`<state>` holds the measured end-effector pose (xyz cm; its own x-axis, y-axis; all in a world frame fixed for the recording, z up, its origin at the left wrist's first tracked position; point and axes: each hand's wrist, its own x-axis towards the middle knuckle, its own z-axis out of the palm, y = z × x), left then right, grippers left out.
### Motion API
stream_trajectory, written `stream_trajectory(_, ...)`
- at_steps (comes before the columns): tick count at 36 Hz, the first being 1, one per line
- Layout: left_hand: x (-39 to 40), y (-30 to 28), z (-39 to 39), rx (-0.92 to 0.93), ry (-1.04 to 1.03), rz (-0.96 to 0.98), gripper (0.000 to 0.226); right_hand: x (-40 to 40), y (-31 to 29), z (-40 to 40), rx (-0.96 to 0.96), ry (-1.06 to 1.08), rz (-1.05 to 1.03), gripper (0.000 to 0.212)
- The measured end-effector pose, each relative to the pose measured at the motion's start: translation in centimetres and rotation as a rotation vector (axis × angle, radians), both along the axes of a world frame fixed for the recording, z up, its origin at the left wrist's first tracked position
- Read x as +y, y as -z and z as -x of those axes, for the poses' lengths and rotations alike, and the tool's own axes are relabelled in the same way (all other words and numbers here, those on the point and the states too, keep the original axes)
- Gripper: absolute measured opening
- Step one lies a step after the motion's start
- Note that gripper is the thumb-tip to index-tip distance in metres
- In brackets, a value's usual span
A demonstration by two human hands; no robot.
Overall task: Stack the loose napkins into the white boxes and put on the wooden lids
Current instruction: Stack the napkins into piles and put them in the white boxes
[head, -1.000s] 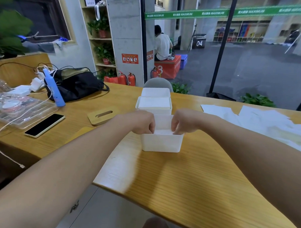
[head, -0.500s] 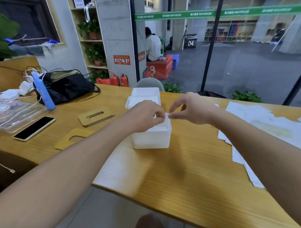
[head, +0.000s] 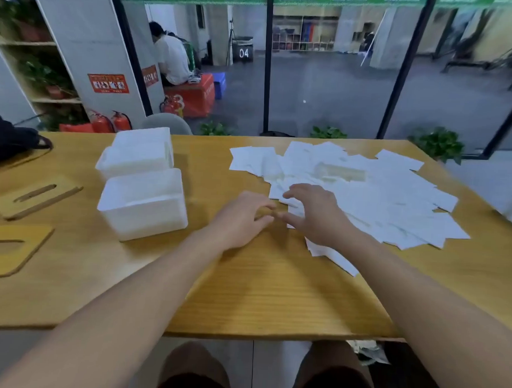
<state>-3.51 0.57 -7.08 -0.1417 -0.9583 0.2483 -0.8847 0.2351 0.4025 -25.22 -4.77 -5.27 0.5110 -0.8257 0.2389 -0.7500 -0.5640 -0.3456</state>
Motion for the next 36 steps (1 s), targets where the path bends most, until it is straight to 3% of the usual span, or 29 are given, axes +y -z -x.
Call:
stream_trajectory(6,-1.9,0.2,2.3,0.012,-0.013,-0.012,0.033,-2.0,2.3,1.9,0.085,0.174,0.019,0.097)
stream_trajectory(10,-2.9,0.4,2.1,-0.008,-0.015,-0.024,0.032,-2.7,4.4,2.0,0.093,0.113,0.041,0.078)
stream_trajectory(17,-3.8,1.3,-0.5,0.012,-0.038,-0.025,0.022,-3.1,4.5,1.4,0.102,0.051,0.133,0.078)
stream_trajectory(22,-4.6,1.8,-1.8,0.056,-0.039,0.009,0.019,-4.8,3.1,-0.3,0.082,0.145,0.244,0.049)
stream_trajectory(26,-5.3,2.5,-2.2,0.129,-0.021,0.030,0.016,-6.6,2.3,-1.9,0.106,0.153,0.207,0.036)
stream_trajectory(36,-6.3,2.9,-3.0,0.269,0.013,-0.040,0.010,-7.1,2.6,-0.6,-0.296,0.145,-0.094,0.012)
